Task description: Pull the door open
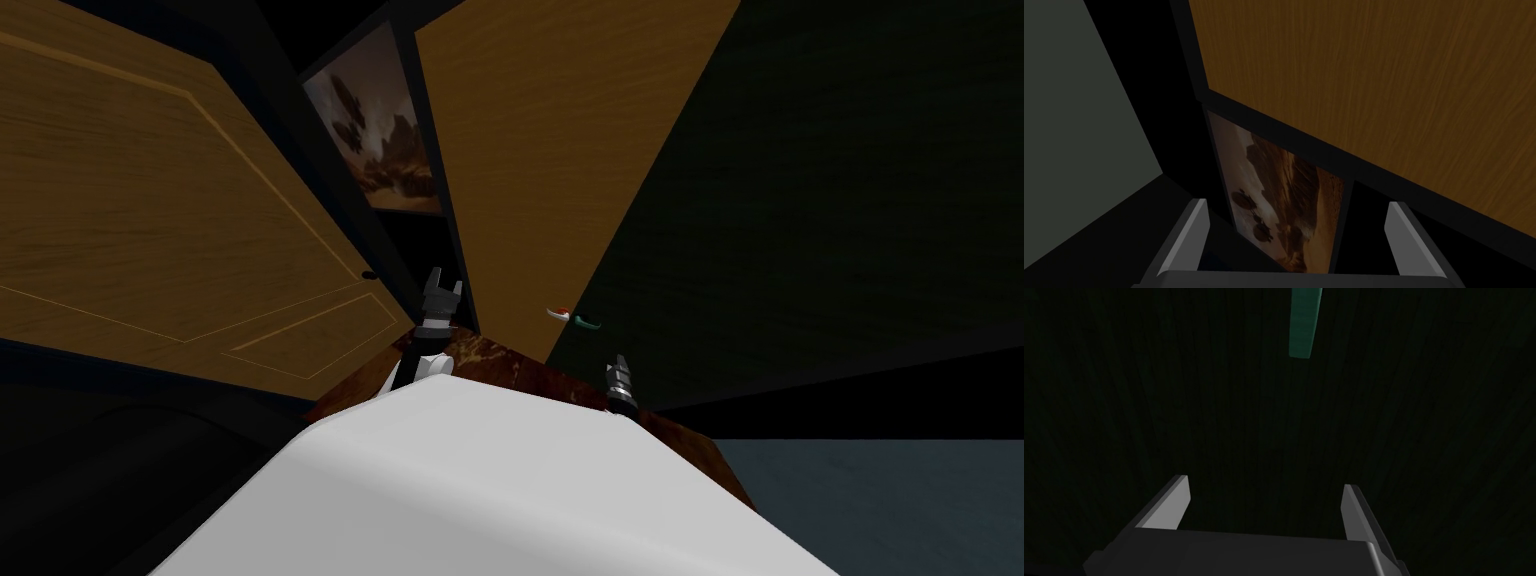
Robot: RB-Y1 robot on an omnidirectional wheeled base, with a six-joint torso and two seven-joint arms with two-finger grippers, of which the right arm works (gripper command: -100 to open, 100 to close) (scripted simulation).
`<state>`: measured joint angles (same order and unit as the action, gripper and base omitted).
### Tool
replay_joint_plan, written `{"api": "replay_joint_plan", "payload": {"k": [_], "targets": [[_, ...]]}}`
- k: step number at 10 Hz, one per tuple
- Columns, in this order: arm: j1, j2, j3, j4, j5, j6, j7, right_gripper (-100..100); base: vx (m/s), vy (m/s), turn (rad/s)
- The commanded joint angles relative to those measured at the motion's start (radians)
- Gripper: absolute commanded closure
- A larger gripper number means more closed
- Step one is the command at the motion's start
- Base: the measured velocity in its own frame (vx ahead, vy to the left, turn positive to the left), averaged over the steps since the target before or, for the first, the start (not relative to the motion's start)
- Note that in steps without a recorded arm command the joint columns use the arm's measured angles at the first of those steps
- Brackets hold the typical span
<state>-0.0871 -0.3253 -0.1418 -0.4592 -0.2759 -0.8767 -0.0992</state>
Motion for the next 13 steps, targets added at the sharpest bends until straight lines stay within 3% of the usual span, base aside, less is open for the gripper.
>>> {"api": "replay_joint_plan", "payload": {"k": [1,2,6,8,10,11,13], "targets": [[0.029,-0.022,-0.011,-0.003,-0.007,-0.003,-0.017,-100,0.096,-0.014,0.055],[0.036,-0.034,-0.015,0.0,-0.01,-0.009,-0.029,-100,0.128,-0.048,0.088],[0.033,-0.037,-0.009,-0.002,-0.008,-0.019,-0.044,-100,0.117,-0.038,0.068],[0.014,-0.022,0.007,-0.012,0.001,-0.024,-0.051,-100,0.197,-0.055,0.151],[0.014,-0.022,0.007,-0.012,0.001,-0.024,-0.051,-100,0.084,0.011,0.011],[-0.008,-0.002,0.025,-0.023,0.011,-0.028,-0.054,-100,0.139,0.072,0.207],[-0.011,-0.003,0.023,-0.009,0.01,-0.039,-0.054,-100,0.108,0.056,0.074]]}}
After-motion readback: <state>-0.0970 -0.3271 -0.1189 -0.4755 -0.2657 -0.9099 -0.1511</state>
